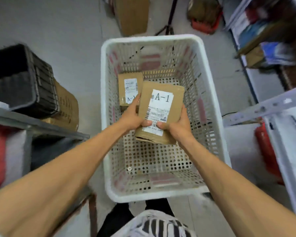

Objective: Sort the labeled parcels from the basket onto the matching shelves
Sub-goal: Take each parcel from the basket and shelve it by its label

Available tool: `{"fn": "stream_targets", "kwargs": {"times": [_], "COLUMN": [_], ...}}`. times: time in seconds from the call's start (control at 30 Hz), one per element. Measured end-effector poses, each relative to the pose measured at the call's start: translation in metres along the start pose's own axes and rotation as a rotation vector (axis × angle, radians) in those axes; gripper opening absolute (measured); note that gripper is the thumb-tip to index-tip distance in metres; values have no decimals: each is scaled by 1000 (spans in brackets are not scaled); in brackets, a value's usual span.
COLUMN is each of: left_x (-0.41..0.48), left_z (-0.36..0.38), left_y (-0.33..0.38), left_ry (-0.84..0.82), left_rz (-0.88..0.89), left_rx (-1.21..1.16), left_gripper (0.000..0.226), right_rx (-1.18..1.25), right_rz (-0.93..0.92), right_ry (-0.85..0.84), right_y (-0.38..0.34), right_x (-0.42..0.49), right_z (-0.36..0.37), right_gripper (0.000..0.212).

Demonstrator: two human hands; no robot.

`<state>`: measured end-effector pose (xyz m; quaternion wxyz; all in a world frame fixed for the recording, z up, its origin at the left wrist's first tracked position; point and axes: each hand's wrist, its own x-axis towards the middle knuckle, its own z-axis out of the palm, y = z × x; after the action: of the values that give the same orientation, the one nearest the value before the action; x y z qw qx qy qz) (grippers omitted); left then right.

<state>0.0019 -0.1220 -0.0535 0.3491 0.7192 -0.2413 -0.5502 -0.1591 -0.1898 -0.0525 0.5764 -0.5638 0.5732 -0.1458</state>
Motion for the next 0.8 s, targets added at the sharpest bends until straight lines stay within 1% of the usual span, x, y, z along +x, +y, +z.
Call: {"fn": "stream_targets", "kwargs": {"times": [0.17,0.27,0.33,0.43,0.57,0.7,0.8], "left_x": [-88,-140,-169,-212,-267,-316,-352], "left_z": [-27,-36,-38,-33,-14,9,34], "left_y": [73,108,124,145,160,157,143], "left_ry": [7,6,-6,-7,8,37,44], "left_rz": [201,331,384,483,579,658,690], "left_rx": [76,79,72,65,67,85,92], "left_gripper": [117,119,117,117,114,116,116], "right_rx": [109,157,142,110,135,104,87], "right_rz": [-156,-270,-338,-415,-516,-618,-634], "right_ry": [96,144,165,220,256,294,315], "right_y": [-81,-116,-131,-150,-157,-146,-129], "right_x": [-83,-127,-154,-190,-237,-292,-332], "right_z": [-15,-28,-38,-57,-78,-103,-123], "right_gripper": [96,100,103,102,120,120,124]}}
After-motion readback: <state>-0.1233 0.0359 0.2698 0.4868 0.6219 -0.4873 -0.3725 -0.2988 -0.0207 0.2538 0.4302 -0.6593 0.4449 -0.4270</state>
